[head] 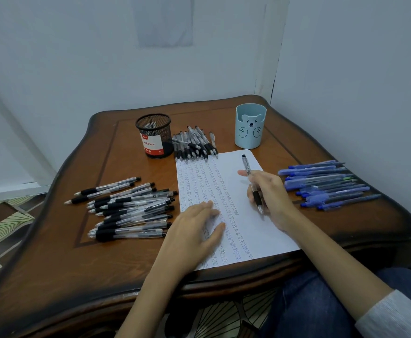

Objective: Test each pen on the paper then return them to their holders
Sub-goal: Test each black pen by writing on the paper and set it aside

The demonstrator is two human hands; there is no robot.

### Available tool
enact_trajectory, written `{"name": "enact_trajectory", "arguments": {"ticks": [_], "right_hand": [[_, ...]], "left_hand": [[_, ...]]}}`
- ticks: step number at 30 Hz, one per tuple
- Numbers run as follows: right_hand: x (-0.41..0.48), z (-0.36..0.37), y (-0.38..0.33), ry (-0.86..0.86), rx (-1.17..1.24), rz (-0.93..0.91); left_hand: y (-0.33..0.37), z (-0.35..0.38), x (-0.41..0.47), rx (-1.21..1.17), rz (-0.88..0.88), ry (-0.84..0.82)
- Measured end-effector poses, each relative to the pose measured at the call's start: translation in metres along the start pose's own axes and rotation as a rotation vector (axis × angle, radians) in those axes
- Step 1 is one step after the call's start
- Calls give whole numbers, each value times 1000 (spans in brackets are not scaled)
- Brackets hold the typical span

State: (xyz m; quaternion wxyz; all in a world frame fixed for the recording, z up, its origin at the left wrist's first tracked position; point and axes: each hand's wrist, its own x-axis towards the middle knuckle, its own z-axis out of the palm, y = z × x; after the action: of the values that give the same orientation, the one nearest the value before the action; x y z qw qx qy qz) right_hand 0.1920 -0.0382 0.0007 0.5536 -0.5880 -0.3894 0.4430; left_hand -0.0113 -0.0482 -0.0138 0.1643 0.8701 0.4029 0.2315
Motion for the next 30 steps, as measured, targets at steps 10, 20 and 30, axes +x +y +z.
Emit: {"name": "enact_trajectory", "arguments": {"ticks": [10, 20, 30], "right_hand": [[50, 8, -35, -137, -70, 92], [141, 47, -45, -16, -481, -101], [171, 69, -43, 21, -652, -226]], "left_hand": [[-9, 1, 8, -47, -89, 33], [-19, 7, 11, -106, -123, 51], [-19, 8, 11, -127, -132, 77]]}}
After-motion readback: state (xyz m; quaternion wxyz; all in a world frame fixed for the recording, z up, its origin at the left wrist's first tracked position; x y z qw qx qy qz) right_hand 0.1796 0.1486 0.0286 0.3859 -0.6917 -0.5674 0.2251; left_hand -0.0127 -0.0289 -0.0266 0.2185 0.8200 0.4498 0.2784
